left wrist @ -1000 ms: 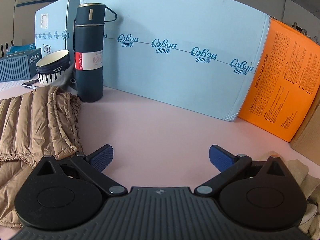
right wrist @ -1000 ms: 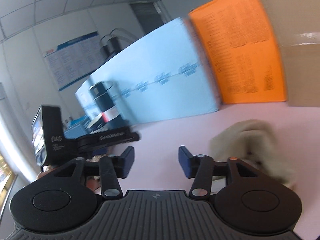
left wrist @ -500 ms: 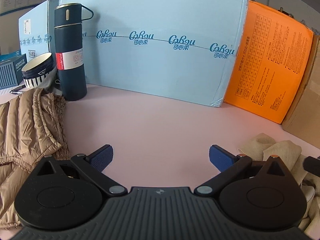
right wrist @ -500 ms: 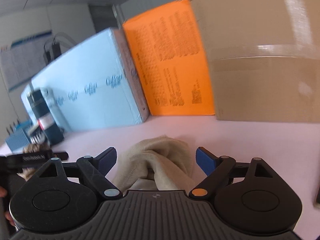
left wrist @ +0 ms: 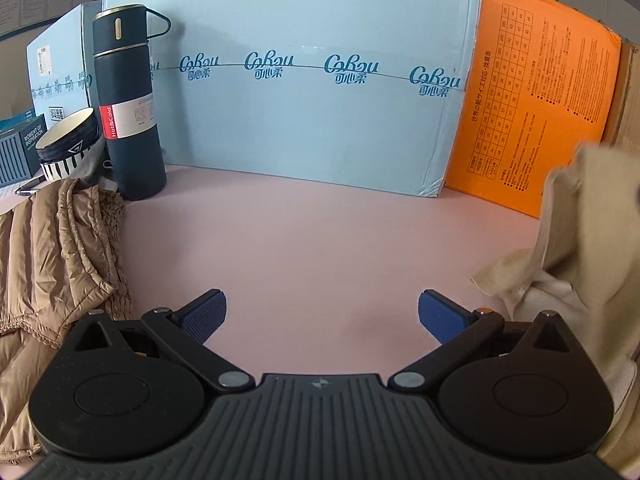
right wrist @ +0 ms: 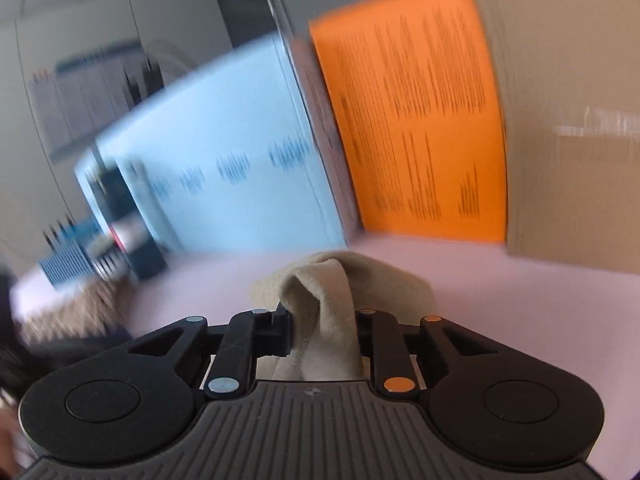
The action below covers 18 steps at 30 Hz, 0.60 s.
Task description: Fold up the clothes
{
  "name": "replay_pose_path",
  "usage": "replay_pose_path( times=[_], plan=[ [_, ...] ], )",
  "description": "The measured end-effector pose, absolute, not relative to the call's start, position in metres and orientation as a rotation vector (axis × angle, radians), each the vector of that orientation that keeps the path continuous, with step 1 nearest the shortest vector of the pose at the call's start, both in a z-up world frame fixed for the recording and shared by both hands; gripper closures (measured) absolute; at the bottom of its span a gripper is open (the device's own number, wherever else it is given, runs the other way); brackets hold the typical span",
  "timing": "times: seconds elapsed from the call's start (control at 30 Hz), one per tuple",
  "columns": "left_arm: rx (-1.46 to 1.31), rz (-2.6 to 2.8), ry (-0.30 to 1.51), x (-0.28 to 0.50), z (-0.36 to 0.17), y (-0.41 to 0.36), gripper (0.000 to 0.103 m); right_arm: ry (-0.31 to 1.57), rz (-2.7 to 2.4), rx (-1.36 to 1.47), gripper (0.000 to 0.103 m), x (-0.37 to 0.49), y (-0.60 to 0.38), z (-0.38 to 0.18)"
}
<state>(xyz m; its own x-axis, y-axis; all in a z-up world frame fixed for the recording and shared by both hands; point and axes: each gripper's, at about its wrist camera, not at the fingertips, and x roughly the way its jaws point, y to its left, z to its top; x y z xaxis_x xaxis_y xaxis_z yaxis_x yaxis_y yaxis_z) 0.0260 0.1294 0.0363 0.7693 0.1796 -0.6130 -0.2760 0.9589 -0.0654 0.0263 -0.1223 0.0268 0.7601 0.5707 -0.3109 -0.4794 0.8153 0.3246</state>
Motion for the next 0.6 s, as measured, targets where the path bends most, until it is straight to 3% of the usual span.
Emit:
replay_pose_path(
  times=[0.17, 0.27, 0.43, 0.5, 0.6],
  plan=[
    [-0.171, 0.244, 0.657, 0.026, 0.035, 0.130, 0.000, 0.248, 0.410, 0.322, 0.085, -0.019, -0.185, 0.050],
    [-0.156, 0.230, 0.663, 0.027, 0.034, 0.126, 0.000, 0.303, 0.163, 0.329, 0.083, -0.045, -0.223, 0.030],
    [-0.097, 0.178, 0.650, 0.022, 0.034, 0.111, 0.000, 0.401, 0.007, 0.262, 0.055, -0.088, -0.259, -0.014],
    [-0.080, 0.076, 0.641, 0.017, 0.035, 0.103, 0.000, 0.402, 0.016, 0.263, 0.033, -0.103, -0.265, -0.024],
    [-0.091, -0.131, 0.653, 0.012, 0.033, 0.091, 0.000, 0.393, 0.067, 0.262, 0.023, -0.113, -0.266, -0.034]
  ],
)
